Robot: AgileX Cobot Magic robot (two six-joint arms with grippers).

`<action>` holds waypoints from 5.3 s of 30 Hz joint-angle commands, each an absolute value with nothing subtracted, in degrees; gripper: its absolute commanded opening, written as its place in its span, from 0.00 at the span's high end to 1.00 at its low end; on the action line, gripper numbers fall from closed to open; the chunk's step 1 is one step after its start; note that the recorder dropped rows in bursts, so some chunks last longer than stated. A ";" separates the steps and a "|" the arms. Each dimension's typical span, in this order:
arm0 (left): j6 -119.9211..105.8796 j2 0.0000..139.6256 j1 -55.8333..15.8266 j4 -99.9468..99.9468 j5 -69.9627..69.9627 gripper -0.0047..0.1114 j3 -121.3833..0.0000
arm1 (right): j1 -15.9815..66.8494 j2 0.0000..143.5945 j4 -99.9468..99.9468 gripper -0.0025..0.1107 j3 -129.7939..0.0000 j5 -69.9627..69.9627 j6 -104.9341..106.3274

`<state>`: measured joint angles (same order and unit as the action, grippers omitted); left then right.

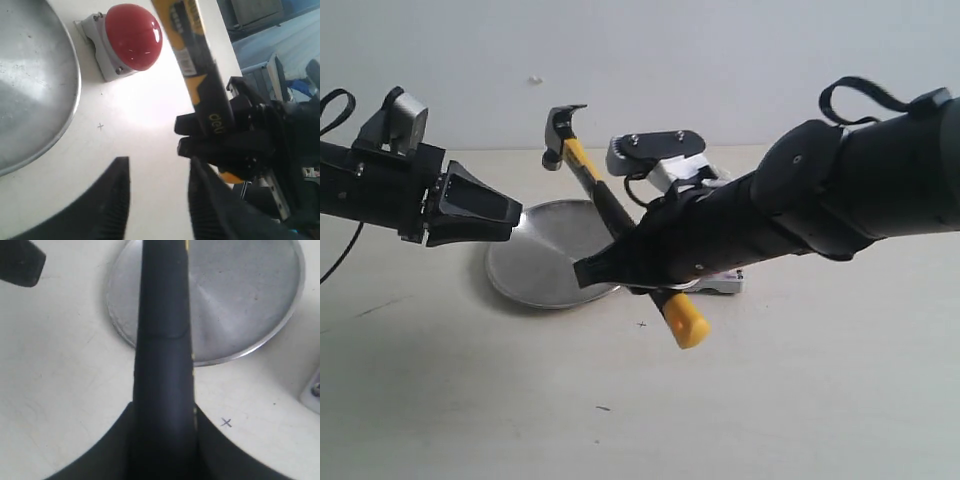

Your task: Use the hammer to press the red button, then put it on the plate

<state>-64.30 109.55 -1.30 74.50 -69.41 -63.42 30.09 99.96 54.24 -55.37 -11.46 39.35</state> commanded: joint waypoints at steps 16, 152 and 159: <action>-86.04 82.63 -1.10 92.68 -68.64 0.96 -37.65 | 22.17 70.08 -18.35 0.98 -51.32 -45.04 -16.27; -78.88 4.12 -1.10 98.37 -7.35 0.96 -0.56 | 15.35 79.39 31.16 0.98 -54.89 -28.67 17.51; -78.88 4.12 -1.10 98.37 -7.35 0.96 -0.56 | 15.35 80.34 90.23 0.98 -49.71 -30.44 63.33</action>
